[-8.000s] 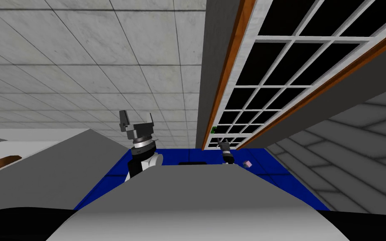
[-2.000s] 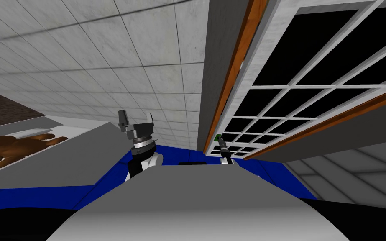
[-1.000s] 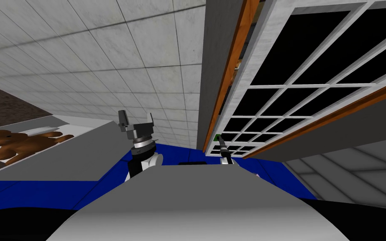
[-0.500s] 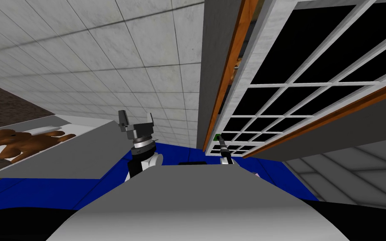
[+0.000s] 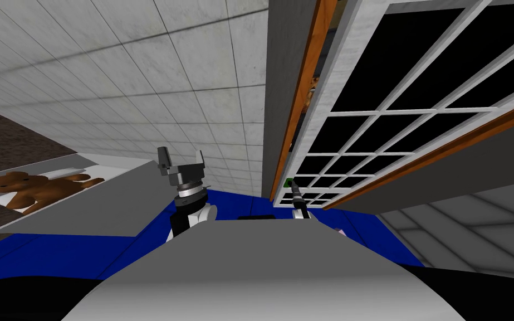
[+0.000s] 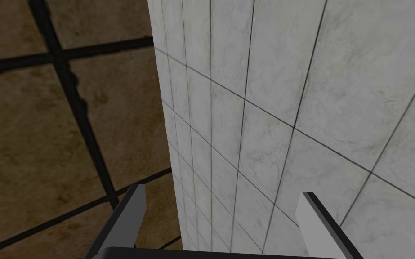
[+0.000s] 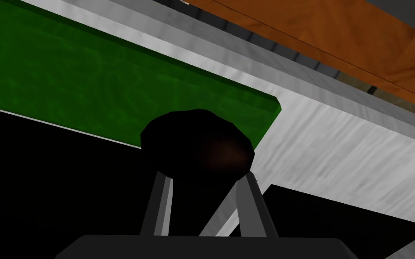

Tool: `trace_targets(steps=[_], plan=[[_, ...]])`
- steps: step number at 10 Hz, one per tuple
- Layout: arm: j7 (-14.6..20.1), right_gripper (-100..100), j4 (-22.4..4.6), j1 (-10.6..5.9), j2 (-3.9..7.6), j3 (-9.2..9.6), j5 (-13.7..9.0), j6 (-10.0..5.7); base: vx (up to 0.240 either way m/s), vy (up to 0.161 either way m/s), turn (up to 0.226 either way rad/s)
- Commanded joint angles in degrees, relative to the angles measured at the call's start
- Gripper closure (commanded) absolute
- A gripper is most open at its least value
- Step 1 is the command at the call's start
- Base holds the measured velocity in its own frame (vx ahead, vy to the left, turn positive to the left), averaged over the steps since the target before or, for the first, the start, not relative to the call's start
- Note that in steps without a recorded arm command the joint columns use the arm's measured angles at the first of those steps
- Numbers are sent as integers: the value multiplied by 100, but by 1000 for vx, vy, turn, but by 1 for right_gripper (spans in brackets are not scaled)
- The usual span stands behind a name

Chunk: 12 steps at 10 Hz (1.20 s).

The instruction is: Pull the door open

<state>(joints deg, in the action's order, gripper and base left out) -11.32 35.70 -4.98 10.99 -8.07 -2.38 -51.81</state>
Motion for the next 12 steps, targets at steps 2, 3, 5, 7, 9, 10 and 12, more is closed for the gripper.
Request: trace_targets(steps=[2,3,5,7,9,10,12], plan=[[302,100,169,44,-93,239,-65,30,-18,-8,10],[523,100,195,55,-72,344,-189,34,-24,-20,18],[780,100,220,67,-52,449,-313,39,-37,-7,23],[1014,100,246,78,-31,554,-436,43,-28,-15,24],[1258,100,272,89,-10,659,-560,47,-28,-14,0],[1258,100,272,89,-10,659,-560,47,-31,-2,8],[1497,100,297,100,10,764,-684,51,-16,-11,-2]])
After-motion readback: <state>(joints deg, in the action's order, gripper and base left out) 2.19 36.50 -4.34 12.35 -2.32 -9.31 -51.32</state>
